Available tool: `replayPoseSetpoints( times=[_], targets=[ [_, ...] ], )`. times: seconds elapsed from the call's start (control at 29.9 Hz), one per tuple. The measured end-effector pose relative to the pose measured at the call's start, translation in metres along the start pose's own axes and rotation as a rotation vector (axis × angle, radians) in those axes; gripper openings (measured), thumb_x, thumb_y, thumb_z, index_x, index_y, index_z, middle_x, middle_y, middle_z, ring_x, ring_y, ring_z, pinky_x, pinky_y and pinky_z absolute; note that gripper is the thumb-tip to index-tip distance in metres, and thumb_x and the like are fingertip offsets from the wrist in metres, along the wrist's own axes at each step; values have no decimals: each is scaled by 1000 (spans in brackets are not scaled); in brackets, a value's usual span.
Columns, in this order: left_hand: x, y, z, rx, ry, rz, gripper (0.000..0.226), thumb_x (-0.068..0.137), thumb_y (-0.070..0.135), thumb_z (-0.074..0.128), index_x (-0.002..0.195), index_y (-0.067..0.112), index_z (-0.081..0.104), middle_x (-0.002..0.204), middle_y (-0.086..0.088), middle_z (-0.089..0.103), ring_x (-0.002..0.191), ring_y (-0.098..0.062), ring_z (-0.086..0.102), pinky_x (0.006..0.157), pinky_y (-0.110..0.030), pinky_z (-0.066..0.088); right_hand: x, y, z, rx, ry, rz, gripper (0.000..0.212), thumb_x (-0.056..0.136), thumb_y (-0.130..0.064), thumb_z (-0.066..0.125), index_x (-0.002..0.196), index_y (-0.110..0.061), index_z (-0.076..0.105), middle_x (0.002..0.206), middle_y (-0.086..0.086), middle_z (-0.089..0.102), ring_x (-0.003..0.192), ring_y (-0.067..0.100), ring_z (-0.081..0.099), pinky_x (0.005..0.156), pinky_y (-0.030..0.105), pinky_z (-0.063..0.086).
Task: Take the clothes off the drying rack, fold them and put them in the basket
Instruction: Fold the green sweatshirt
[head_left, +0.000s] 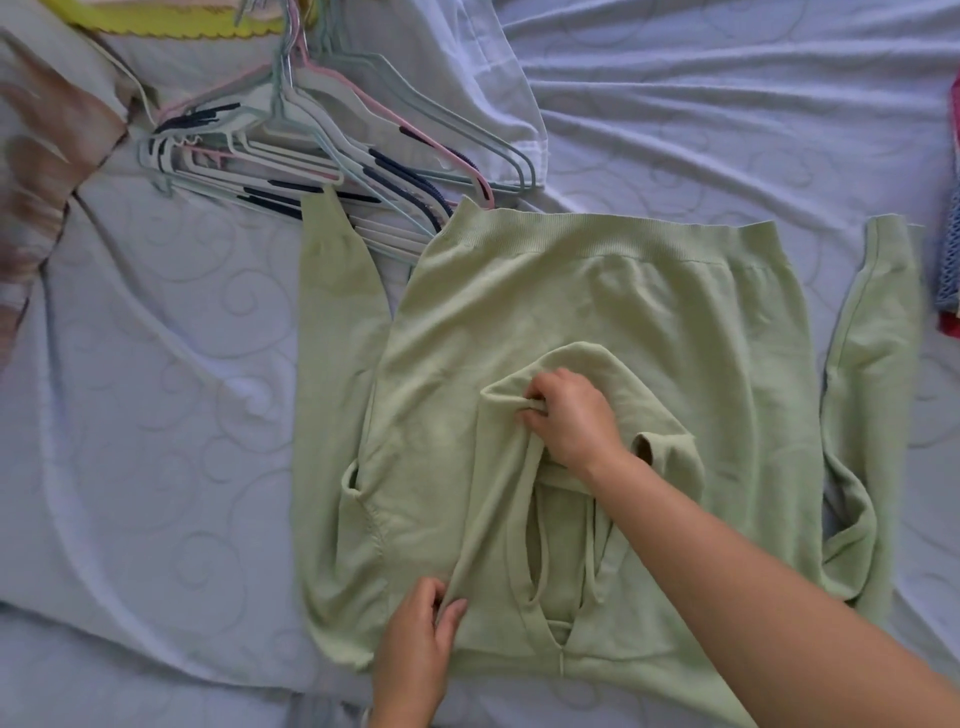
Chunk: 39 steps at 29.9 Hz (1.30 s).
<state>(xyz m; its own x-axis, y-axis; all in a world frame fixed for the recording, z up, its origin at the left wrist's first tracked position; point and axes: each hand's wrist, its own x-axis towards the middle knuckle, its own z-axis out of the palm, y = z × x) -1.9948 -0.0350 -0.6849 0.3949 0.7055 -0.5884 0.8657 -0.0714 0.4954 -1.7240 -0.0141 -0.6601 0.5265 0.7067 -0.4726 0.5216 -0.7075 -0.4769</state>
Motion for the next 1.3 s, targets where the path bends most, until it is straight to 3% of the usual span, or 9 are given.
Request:
replayPoseSetpoints(
  times=[0.2,0.37,0.53,0.67,0.8,0.9,1.04,1.17,1.3],
  targets=[
    [7,16,-4,337,180,266,52,81,57,44,109,13,50,95,-3,54,88,-21,53,75,-32,47,-8,9,-16,302,87,-49,22,91,-27,57,107,-12,58,102,-1,53,94,14,51,80,21,39],
    [28,59,7,538,133,736,63,83,48,38,136,15,36,139,-3,42,129,-17,35,106,-34,22,-51,63,-75,412,267,-137,24,88,-3,56,93,-25,62,90,-13,57,82,-1,54,72,11,42],
    [54,76,20,687,22,603,66,76,58,34,124,15,48,123,-7,62,121,-21,38,104,-43,22,-57,93,-77,-65,-242,-182,43,84,-16,65,125,-26,54,111,-8,55,104,9,45,87,16,31],
    [29,102,28,362,124,675,46,79,51,43,111,19,47,113,0,53,103,-16,44,91,-32,40,-57,85,-84,-108,-268,-215,27,82,-21,66,109,-26,64,84,-20,42,94,12,41,77,19,27],
    [22,145,45,-73,-206,502,77,68,57,53,135,24,35,130,12,36,123,-4,32,107,-20,25,-62,83,-96,-106,-220,-414,18,81,-20,66,98,-22,59,89,-17,48,89,7,42,84,12,26],
    [30,165,53,-522,-370,263,52,63,43,64,113,31,57,109,9,57,104,-6,54,94,-26,43,-58,74,-93,-209,-162,-519,17,85,-26,60,95,-16,49,72,-16,46,69,16,52,54,10,28],
    [33,153,55,-729,-303,82,7,67,29,68,71,29,62,76,3,64,74,-12,57,73,-33,47,-40,73,-83,-284,-101,-634,31,70,-38,65,85,-15,50,64,-8,60,52,18,56,49,18,32],
    [27,145,58,-634,-112,84,20,77,15,70,81,26,54,71,14,60,66,-1,53,67,-26,45,-21,78,-82,-16,-238,-411,32,78,-31,72,98,-8,61,86,-3,53,79,16,49,70,28,39],
    [30,154,55,-298,91,323,61,73,51,62,122,18,47,111,4,48,91,-2,47,80,-17,42,-15,83,-83,107,-314,-296,23,78,-26,73,95,-12,65,79,1,61,75,18,55,72,31,44]
  ],
)
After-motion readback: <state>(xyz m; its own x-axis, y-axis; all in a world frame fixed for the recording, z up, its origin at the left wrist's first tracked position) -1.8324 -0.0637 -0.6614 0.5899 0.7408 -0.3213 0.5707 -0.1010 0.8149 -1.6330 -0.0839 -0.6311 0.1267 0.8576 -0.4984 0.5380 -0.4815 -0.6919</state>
